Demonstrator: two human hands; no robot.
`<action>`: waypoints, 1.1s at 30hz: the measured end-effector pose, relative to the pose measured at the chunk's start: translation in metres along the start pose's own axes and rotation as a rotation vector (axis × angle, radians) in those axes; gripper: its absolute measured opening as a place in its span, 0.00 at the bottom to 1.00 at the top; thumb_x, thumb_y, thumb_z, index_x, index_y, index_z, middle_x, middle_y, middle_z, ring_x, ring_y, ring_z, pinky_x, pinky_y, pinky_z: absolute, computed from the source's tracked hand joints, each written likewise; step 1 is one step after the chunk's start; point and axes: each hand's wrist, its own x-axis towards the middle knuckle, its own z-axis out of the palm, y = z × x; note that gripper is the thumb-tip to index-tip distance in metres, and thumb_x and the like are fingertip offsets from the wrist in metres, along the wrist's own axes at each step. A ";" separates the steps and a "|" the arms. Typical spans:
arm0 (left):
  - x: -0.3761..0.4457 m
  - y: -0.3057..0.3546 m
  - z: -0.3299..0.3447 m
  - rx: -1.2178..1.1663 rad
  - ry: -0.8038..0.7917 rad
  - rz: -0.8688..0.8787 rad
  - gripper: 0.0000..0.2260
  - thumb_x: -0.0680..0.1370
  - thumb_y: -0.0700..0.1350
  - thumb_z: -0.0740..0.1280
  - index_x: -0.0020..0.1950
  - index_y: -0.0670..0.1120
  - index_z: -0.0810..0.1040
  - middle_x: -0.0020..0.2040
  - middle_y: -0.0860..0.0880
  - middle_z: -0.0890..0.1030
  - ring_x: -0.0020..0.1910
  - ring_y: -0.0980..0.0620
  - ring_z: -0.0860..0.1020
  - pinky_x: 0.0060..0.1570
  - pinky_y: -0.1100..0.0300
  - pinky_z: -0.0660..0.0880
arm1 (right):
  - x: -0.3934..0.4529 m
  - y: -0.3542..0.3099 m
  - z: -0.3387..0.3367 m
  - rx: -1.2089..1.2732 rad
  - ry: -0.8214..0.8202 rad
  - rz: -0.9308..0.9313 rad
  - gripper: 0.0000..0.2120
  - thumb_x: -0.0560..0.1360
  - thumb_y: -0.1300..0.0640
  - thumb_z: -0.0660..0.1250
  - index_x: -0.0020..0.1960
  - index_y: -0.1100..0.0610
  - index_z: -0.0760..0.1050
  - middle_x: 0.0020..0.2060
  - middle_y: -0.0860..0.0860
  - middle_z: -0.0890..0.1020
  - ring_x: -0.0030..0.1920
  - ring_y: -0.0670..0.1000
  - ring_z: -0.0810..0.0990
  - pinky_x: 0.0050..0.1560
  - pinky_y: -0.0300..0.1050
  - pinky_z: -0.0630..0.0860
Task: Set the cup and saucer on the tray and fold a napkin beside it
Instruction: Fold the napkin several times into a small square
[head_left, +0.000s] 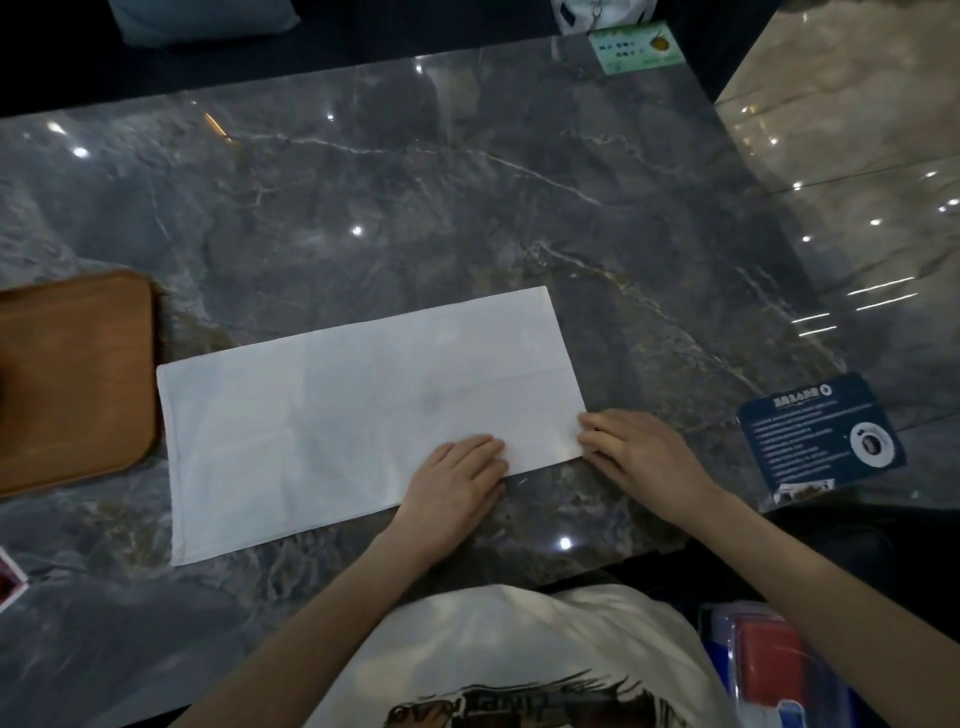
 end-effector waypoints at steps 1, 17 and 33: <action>0.001 0.001 0.000 -0.017 0.019 -0.012 0.11 0.74 0.47 0.61 0.46 0.46 0.82 0.52 0.47 0.84 0.52 0.48 0.81 0.52 0.60 0.69 | 0.001 0.001 -0.001 -0.020 0.034 -0.032 0.05 0.71 0.57 0.69 0.42 0.58 0.83 0.46 0.54 0.85 0.44 0.54 0.84 0.43 0.44 0.80; 0.002 -0.004 -0.007 -0.102 0.136 -0.128 0.13 0.76 0.46 0.59 0.52 0.43 0.81 0.57 0.45 0.81 0.58 0.46 0.78 0.56 0.53 0.73 | 0.024 -0.006 -0.014 0.183 -0.079 0.269 0.15 0.76 0.51 0.60 0.44 0.59 0.80 0.44 0.52 0.82 0.45 0.53 0.80 0.43 0.45 0.76; 0.012 -0.021 -0.005 0.092 -0.138 -0.607 0.27 0.79 0.55 0.44 0.74 0.42 0.59 0.74 0.39 0.61 0.73 0.43 0.55 0.68 0.44 0.51 | 0.122 -0.021 -0.003 0.594 -0.146 1.093 0.10 0.68 0.55 0.66 0.43 0.62 0.75 0.51 0.62 0.79 0.51 0.63 0.78 0.46 0.51 0.75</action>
